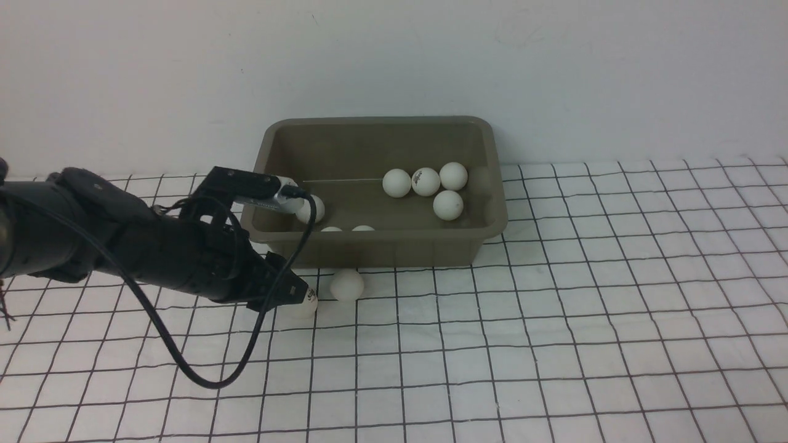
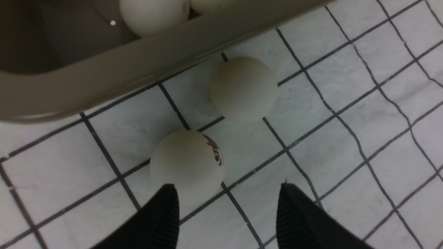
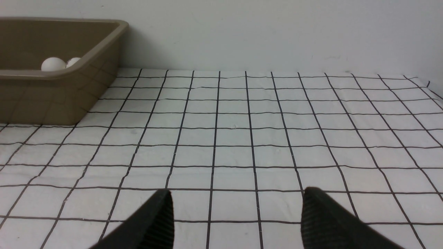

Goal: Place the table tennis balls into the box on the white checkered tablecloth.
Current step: 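Reach for and grasp a ping pong ball on the table beside the basket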

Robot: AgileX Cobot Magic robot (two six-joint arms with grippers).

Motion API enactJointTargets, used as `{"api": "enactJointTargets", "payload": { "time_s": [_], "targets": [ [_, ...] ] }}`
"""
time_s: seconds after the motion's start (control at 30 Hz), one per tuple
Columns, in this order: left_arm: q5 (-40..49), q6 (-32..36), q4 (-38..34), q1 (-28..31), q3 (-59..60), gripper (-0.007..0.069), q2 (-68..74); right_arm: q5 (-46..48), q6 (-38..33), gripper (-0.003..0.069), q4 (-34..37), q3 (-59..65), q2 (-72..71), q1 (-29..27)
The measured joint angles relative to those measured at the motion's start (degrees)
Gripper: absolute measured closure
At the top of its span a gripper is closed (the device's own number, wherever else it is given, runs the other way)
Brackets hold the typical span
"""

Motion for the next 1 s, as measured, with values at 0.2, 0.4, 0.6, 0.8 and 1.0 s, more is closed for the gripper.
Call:
{"api": "enactJointTargets", "payload": {
  "time_s": [0.2, 0.4, 0.6, 0.8, 1.0],
  "targets": [
    [-1.2, 8.0, -6.5, -0.1, 0.0, 0.0272, 2.2, 0.0, 0.0, 0.0207, 0.0, 0.0, 0.0, 0.0],
    [-1.9, 12.1, -9.6, -0.1, 0.0, 0.0269, 2.7, 0.0, 0.0, 0.0207, 0.0, 0.0, 0.0, 0.0],
    [-1.7, 12.6, -9.9, -0.1, 0.0, 0.0211, 4.7, 0.0, 0.0, 0.0207, 0.0, 0.0, 0.0, 0.0],
    [-1.7, 13.0, -10.1, -0.1, 0.0, 0.0195, 5.8, 0.0, 0.0, 0.0207, 0.0, 0.0, 0.0, 0.0],
    [-2.9, 13.6, -10.8, -0.1, 0.0, 0.0195, 7.6, 0.0, 0.0, 0.0207, 0.0, 0.0, 0.0, 0.0]
  ]
}}
